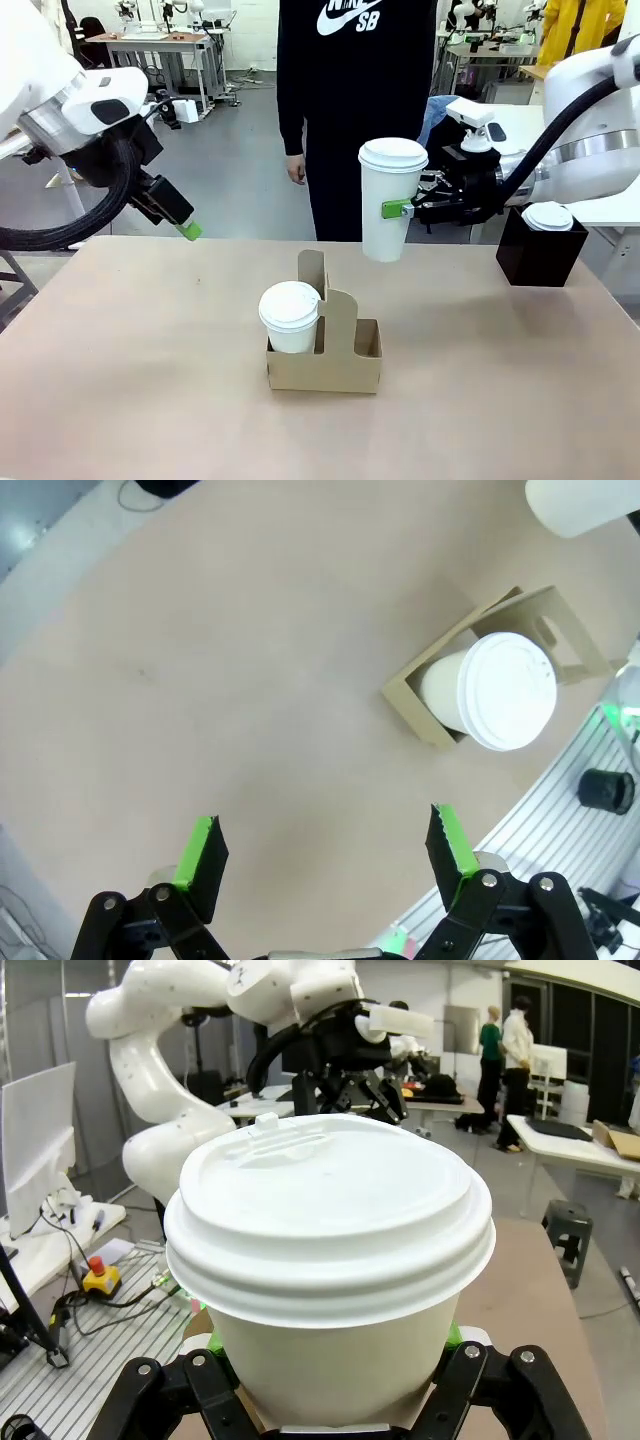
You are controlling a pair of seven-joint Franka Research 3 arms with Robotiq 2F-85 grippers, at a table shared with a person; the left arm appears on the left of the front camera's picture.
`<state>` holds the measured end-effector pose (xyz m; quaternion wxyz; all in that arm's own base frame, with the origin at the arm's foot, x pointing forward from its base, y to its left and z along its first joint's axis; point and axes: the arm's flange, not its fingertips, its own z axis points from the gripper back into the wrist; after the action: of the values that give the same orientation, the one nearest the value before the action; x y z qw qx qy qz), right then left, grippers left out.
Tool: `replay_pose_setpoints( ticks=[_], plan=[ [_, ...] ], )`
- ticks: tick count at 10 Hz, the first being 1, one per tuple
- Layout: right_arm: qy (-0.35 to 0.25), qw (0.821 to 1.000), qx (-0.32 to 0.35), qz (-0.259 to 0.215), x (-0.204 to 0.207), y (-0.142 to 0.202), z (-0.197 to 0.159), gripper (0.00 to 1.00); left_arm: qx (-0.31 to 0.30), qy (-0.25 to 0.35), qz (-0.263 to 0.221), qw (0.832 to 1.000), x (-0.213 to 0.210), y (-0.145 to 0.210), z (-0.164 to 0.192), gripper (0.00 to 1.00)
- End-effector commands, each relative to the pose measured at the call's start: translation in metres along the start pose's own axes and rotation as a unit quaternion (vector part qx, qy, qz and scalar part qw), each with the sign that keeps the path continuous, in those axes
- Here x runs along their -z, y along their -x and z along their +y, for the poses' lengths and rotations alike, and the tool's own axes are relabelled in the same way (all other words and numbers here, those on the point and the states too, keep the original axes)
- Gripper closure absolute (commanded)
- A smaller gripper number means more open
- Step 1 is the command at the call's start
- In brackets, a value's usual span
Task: Pour a drink into a cup and package it in a carrier.
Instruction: Insert the held 600 ml Paper Cup into the Cup Carrier.
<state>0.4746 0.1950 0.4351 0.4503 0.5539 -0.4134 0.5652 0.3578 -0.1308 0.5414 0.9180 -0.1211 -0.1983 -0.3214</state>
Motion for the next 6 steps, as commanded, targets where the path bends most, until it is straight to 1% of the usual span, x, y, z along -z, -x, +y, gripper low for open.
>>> replay_pose_setpoints(
  ticks=[1,2,3,4,5,6],
  plan=[
    [-0.004,1.0,-0.009,0.0,0.003,-0.009,0.001,0.19,-0.027,0.006,0.007,1.0,-0.009,-0.006,-0.007,0.0],
    [-0.004,1.0,-0.009,0.0,0.003,-0.009,0.001,0.19,0.0,0.0,0.0,1.0,0.0,0.0,0.0,0.0],
    [-0.001,1.0,-0.001,0.0,0.001,-0.001,0.0,0.19,0.026,-0.005,0.001,1.0,0.012,0.011,0.009,0.0],
    [-0.025,1.0,-0.017,-0.009,0.005,0.008,0.005,0.19,0.05,-0.028,-0.016,0.998,0.016,0.025,0.025,0.0],
    [-0.055,0.998,-0.037,-0.018,0.011,0.019,0.01,0.19,0.058,-0.045,-0.024,0.997,0.015,0.04,0.045,0.0],
    [-0.078,0.996,-0.039,-0.025,0.019,0.03,0.014,0.19,0.087,-0.043,-0.047,0.994,0.014,0.053,0.059,0.0]
  ],
)
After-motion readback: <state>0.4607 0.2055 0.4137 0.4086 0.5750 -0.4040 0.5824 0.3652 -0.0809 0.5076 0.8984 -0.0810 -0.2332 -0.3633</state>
